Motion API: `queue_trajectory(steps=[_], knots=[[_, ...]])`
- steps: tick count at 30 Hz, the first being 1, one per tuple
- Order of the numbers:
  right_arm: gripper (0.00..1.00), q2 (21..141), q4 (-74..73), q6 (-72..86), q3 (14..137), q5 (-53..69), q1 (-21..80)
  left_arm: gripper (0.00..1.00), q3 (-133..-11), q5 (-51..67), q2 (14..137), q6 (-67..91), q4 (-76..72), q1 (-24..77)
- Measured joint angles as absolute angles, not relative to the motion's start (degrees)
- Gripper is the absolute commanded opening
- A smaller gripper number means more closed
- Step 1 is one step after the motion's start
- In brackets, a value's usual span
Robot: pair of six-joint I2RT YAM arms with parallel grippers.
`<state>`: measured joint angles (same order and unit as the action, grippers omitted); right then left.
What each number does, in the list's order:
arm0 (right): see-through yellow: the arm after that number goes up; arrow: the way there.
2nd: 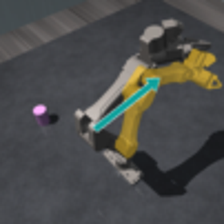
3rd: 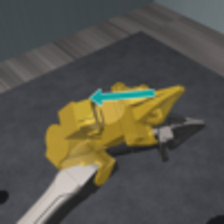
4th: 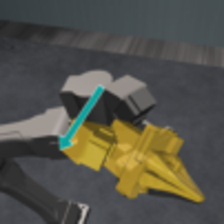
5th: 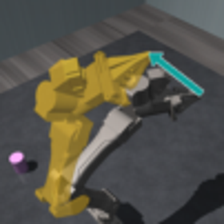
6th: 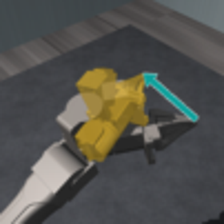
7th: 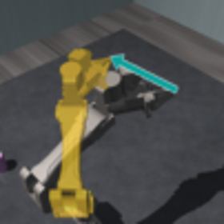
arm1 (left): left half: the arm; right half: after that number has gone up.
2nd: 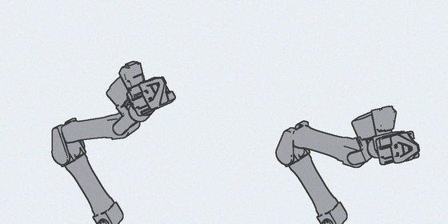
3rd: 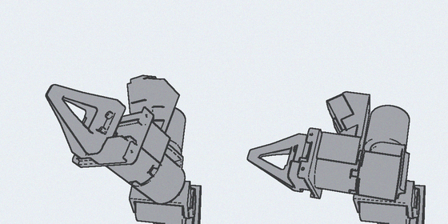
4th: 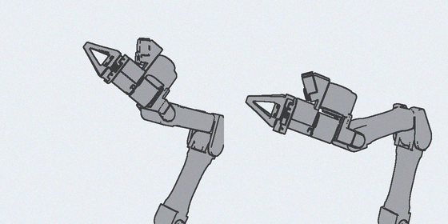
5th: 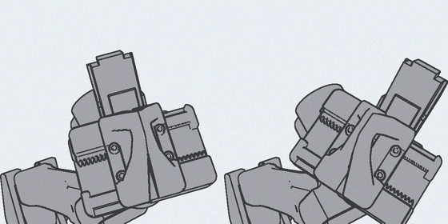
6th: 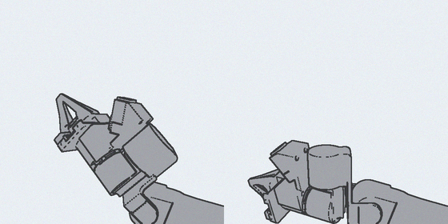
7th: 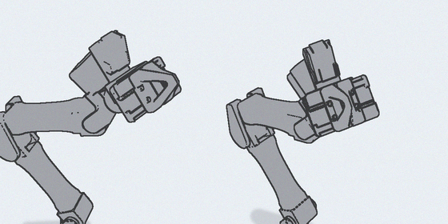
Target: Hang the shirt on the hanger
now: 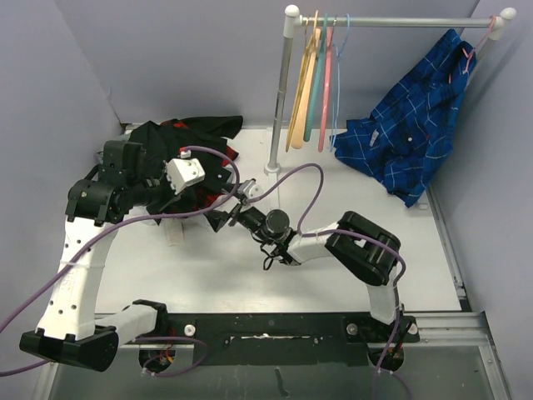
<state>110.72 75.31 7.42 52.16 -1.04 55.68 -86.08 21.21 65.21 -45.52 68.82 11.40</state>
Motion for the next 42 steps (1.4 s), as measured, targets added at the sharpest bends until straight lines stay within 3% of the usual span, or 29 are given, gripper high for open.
queue_trajectory(steps=[12, 14, 18, 19, 20, 26, 32, 37, 42], knots=[[0.91, 118.48, 80.09, 11.53, 63.07, -0.91, 58.92, 0.00, -86.06, 19.70, 63.61, -45.41, 68.34, 11.53], [0.75, 119.46, 80.40, 12.12, 64.55, -0.97, 59.16, 0.00, -86.02, 19.70, 63.53, -45.36, 68.23, 11.53], [0.16, 121.64, 81.06, 12.69, 67.59, -1.56, 59.61, 0.00, -85.73, 19.77, 63.42, -45.01, 67.66, 11.53], [0.05, 121.91, 80.95, 12.62, 67.81, -1.61, 59.61, 0.00, -85.73, 19.84, 63.42, -44.53, 67.48, 11.53], [0.00, 122.08, 80.99, 12.91, 67.81, -1.76, 59.61, 0.00, -85.73, 19.97, 63.42, -43.99, 67.42, 11.53], [0.00, 116.33, 79.48, 10.90, 63.18, -2.81, 59.83, 0.00, -91.79, 22.31, 63.79, -40.38, 69.82, 11.55], [0.00, 99.22, 69.41, 2.46, 63.53, -5.48, 62.50, 0.00, -110.59, 26.79, 64.82, -36.99, 72.73, 11.62], [0.00, 90.96, 59.24, -3.22, 71.75, -8.78, 65.41, 0.00, -125.47, 29.28, 67.05, -34.39, 74.02, 11.81], [0.00, 90.24, 44.18, -5.41, 85.97, -9.28, 65.71, 0.00, -137.97, 30.22, 70.76, -31.40, 73.38, 11.90]])
